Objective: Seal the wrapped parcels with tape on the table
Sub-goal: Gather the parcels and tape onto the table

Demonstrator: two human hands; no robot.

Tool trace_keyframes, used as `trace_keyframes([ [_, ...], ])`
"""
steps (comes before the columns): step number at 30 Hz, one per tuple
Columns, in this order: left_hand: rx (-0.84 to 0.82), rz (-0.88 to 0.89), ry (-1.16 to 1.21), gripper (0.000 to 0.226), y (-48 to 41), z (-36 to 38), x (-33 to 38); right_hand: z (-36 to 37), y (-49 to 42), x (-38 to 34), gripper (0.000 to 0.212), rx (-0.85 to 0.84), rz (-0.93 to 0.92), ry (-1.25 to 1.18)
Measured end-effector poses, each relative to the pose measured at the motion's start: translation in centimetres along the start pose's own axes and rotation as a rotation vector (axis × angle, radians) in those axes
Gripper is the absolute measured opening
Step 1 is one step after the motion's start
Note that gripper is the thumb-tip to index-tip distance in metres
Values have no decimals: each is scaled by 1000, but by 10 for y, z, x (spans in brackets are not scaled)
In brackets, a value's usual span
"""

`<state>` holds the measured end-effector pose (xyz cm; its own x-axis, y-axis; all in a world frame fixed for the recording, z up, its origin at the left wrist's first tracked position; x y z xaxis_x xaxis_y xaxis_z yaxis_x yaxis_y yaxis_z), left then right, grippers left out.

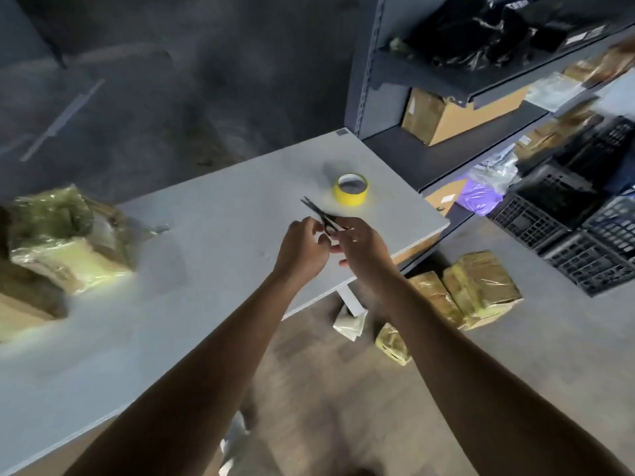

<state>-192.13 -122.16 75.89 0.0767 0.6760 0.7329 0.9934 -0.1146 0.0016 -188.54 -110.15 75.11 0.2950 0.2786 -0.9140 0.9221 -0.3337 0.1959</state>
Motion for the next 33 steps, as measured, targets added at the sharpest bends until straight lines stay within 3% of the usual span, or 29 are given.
trace_keyframes([
  [11,-157,-21,55,19,64,160,98,-181,23,115,26,177,91,-48],
  [21,-292,-12,97,24,22,281,136,-241,-35,196,27,255,193,-53],
  [33,-406,-178,198,16,-59,470,115,-294,-161,346,28,392,291,-70],
])
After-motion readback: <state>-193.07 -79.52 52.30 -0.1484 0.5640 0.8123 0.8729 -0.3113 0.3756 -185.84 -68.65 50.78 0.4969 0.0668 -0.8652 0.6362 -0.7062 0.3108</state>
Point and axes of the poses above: each hand's wrist, its own y-axis away from the middle knuckle, its own z-axis out of the palm, x = y × z, the point moved 6 cm from there along -y, towards the middle knuckle, and after that the axes turned 6 degrees about x, right-handed, at the moved point
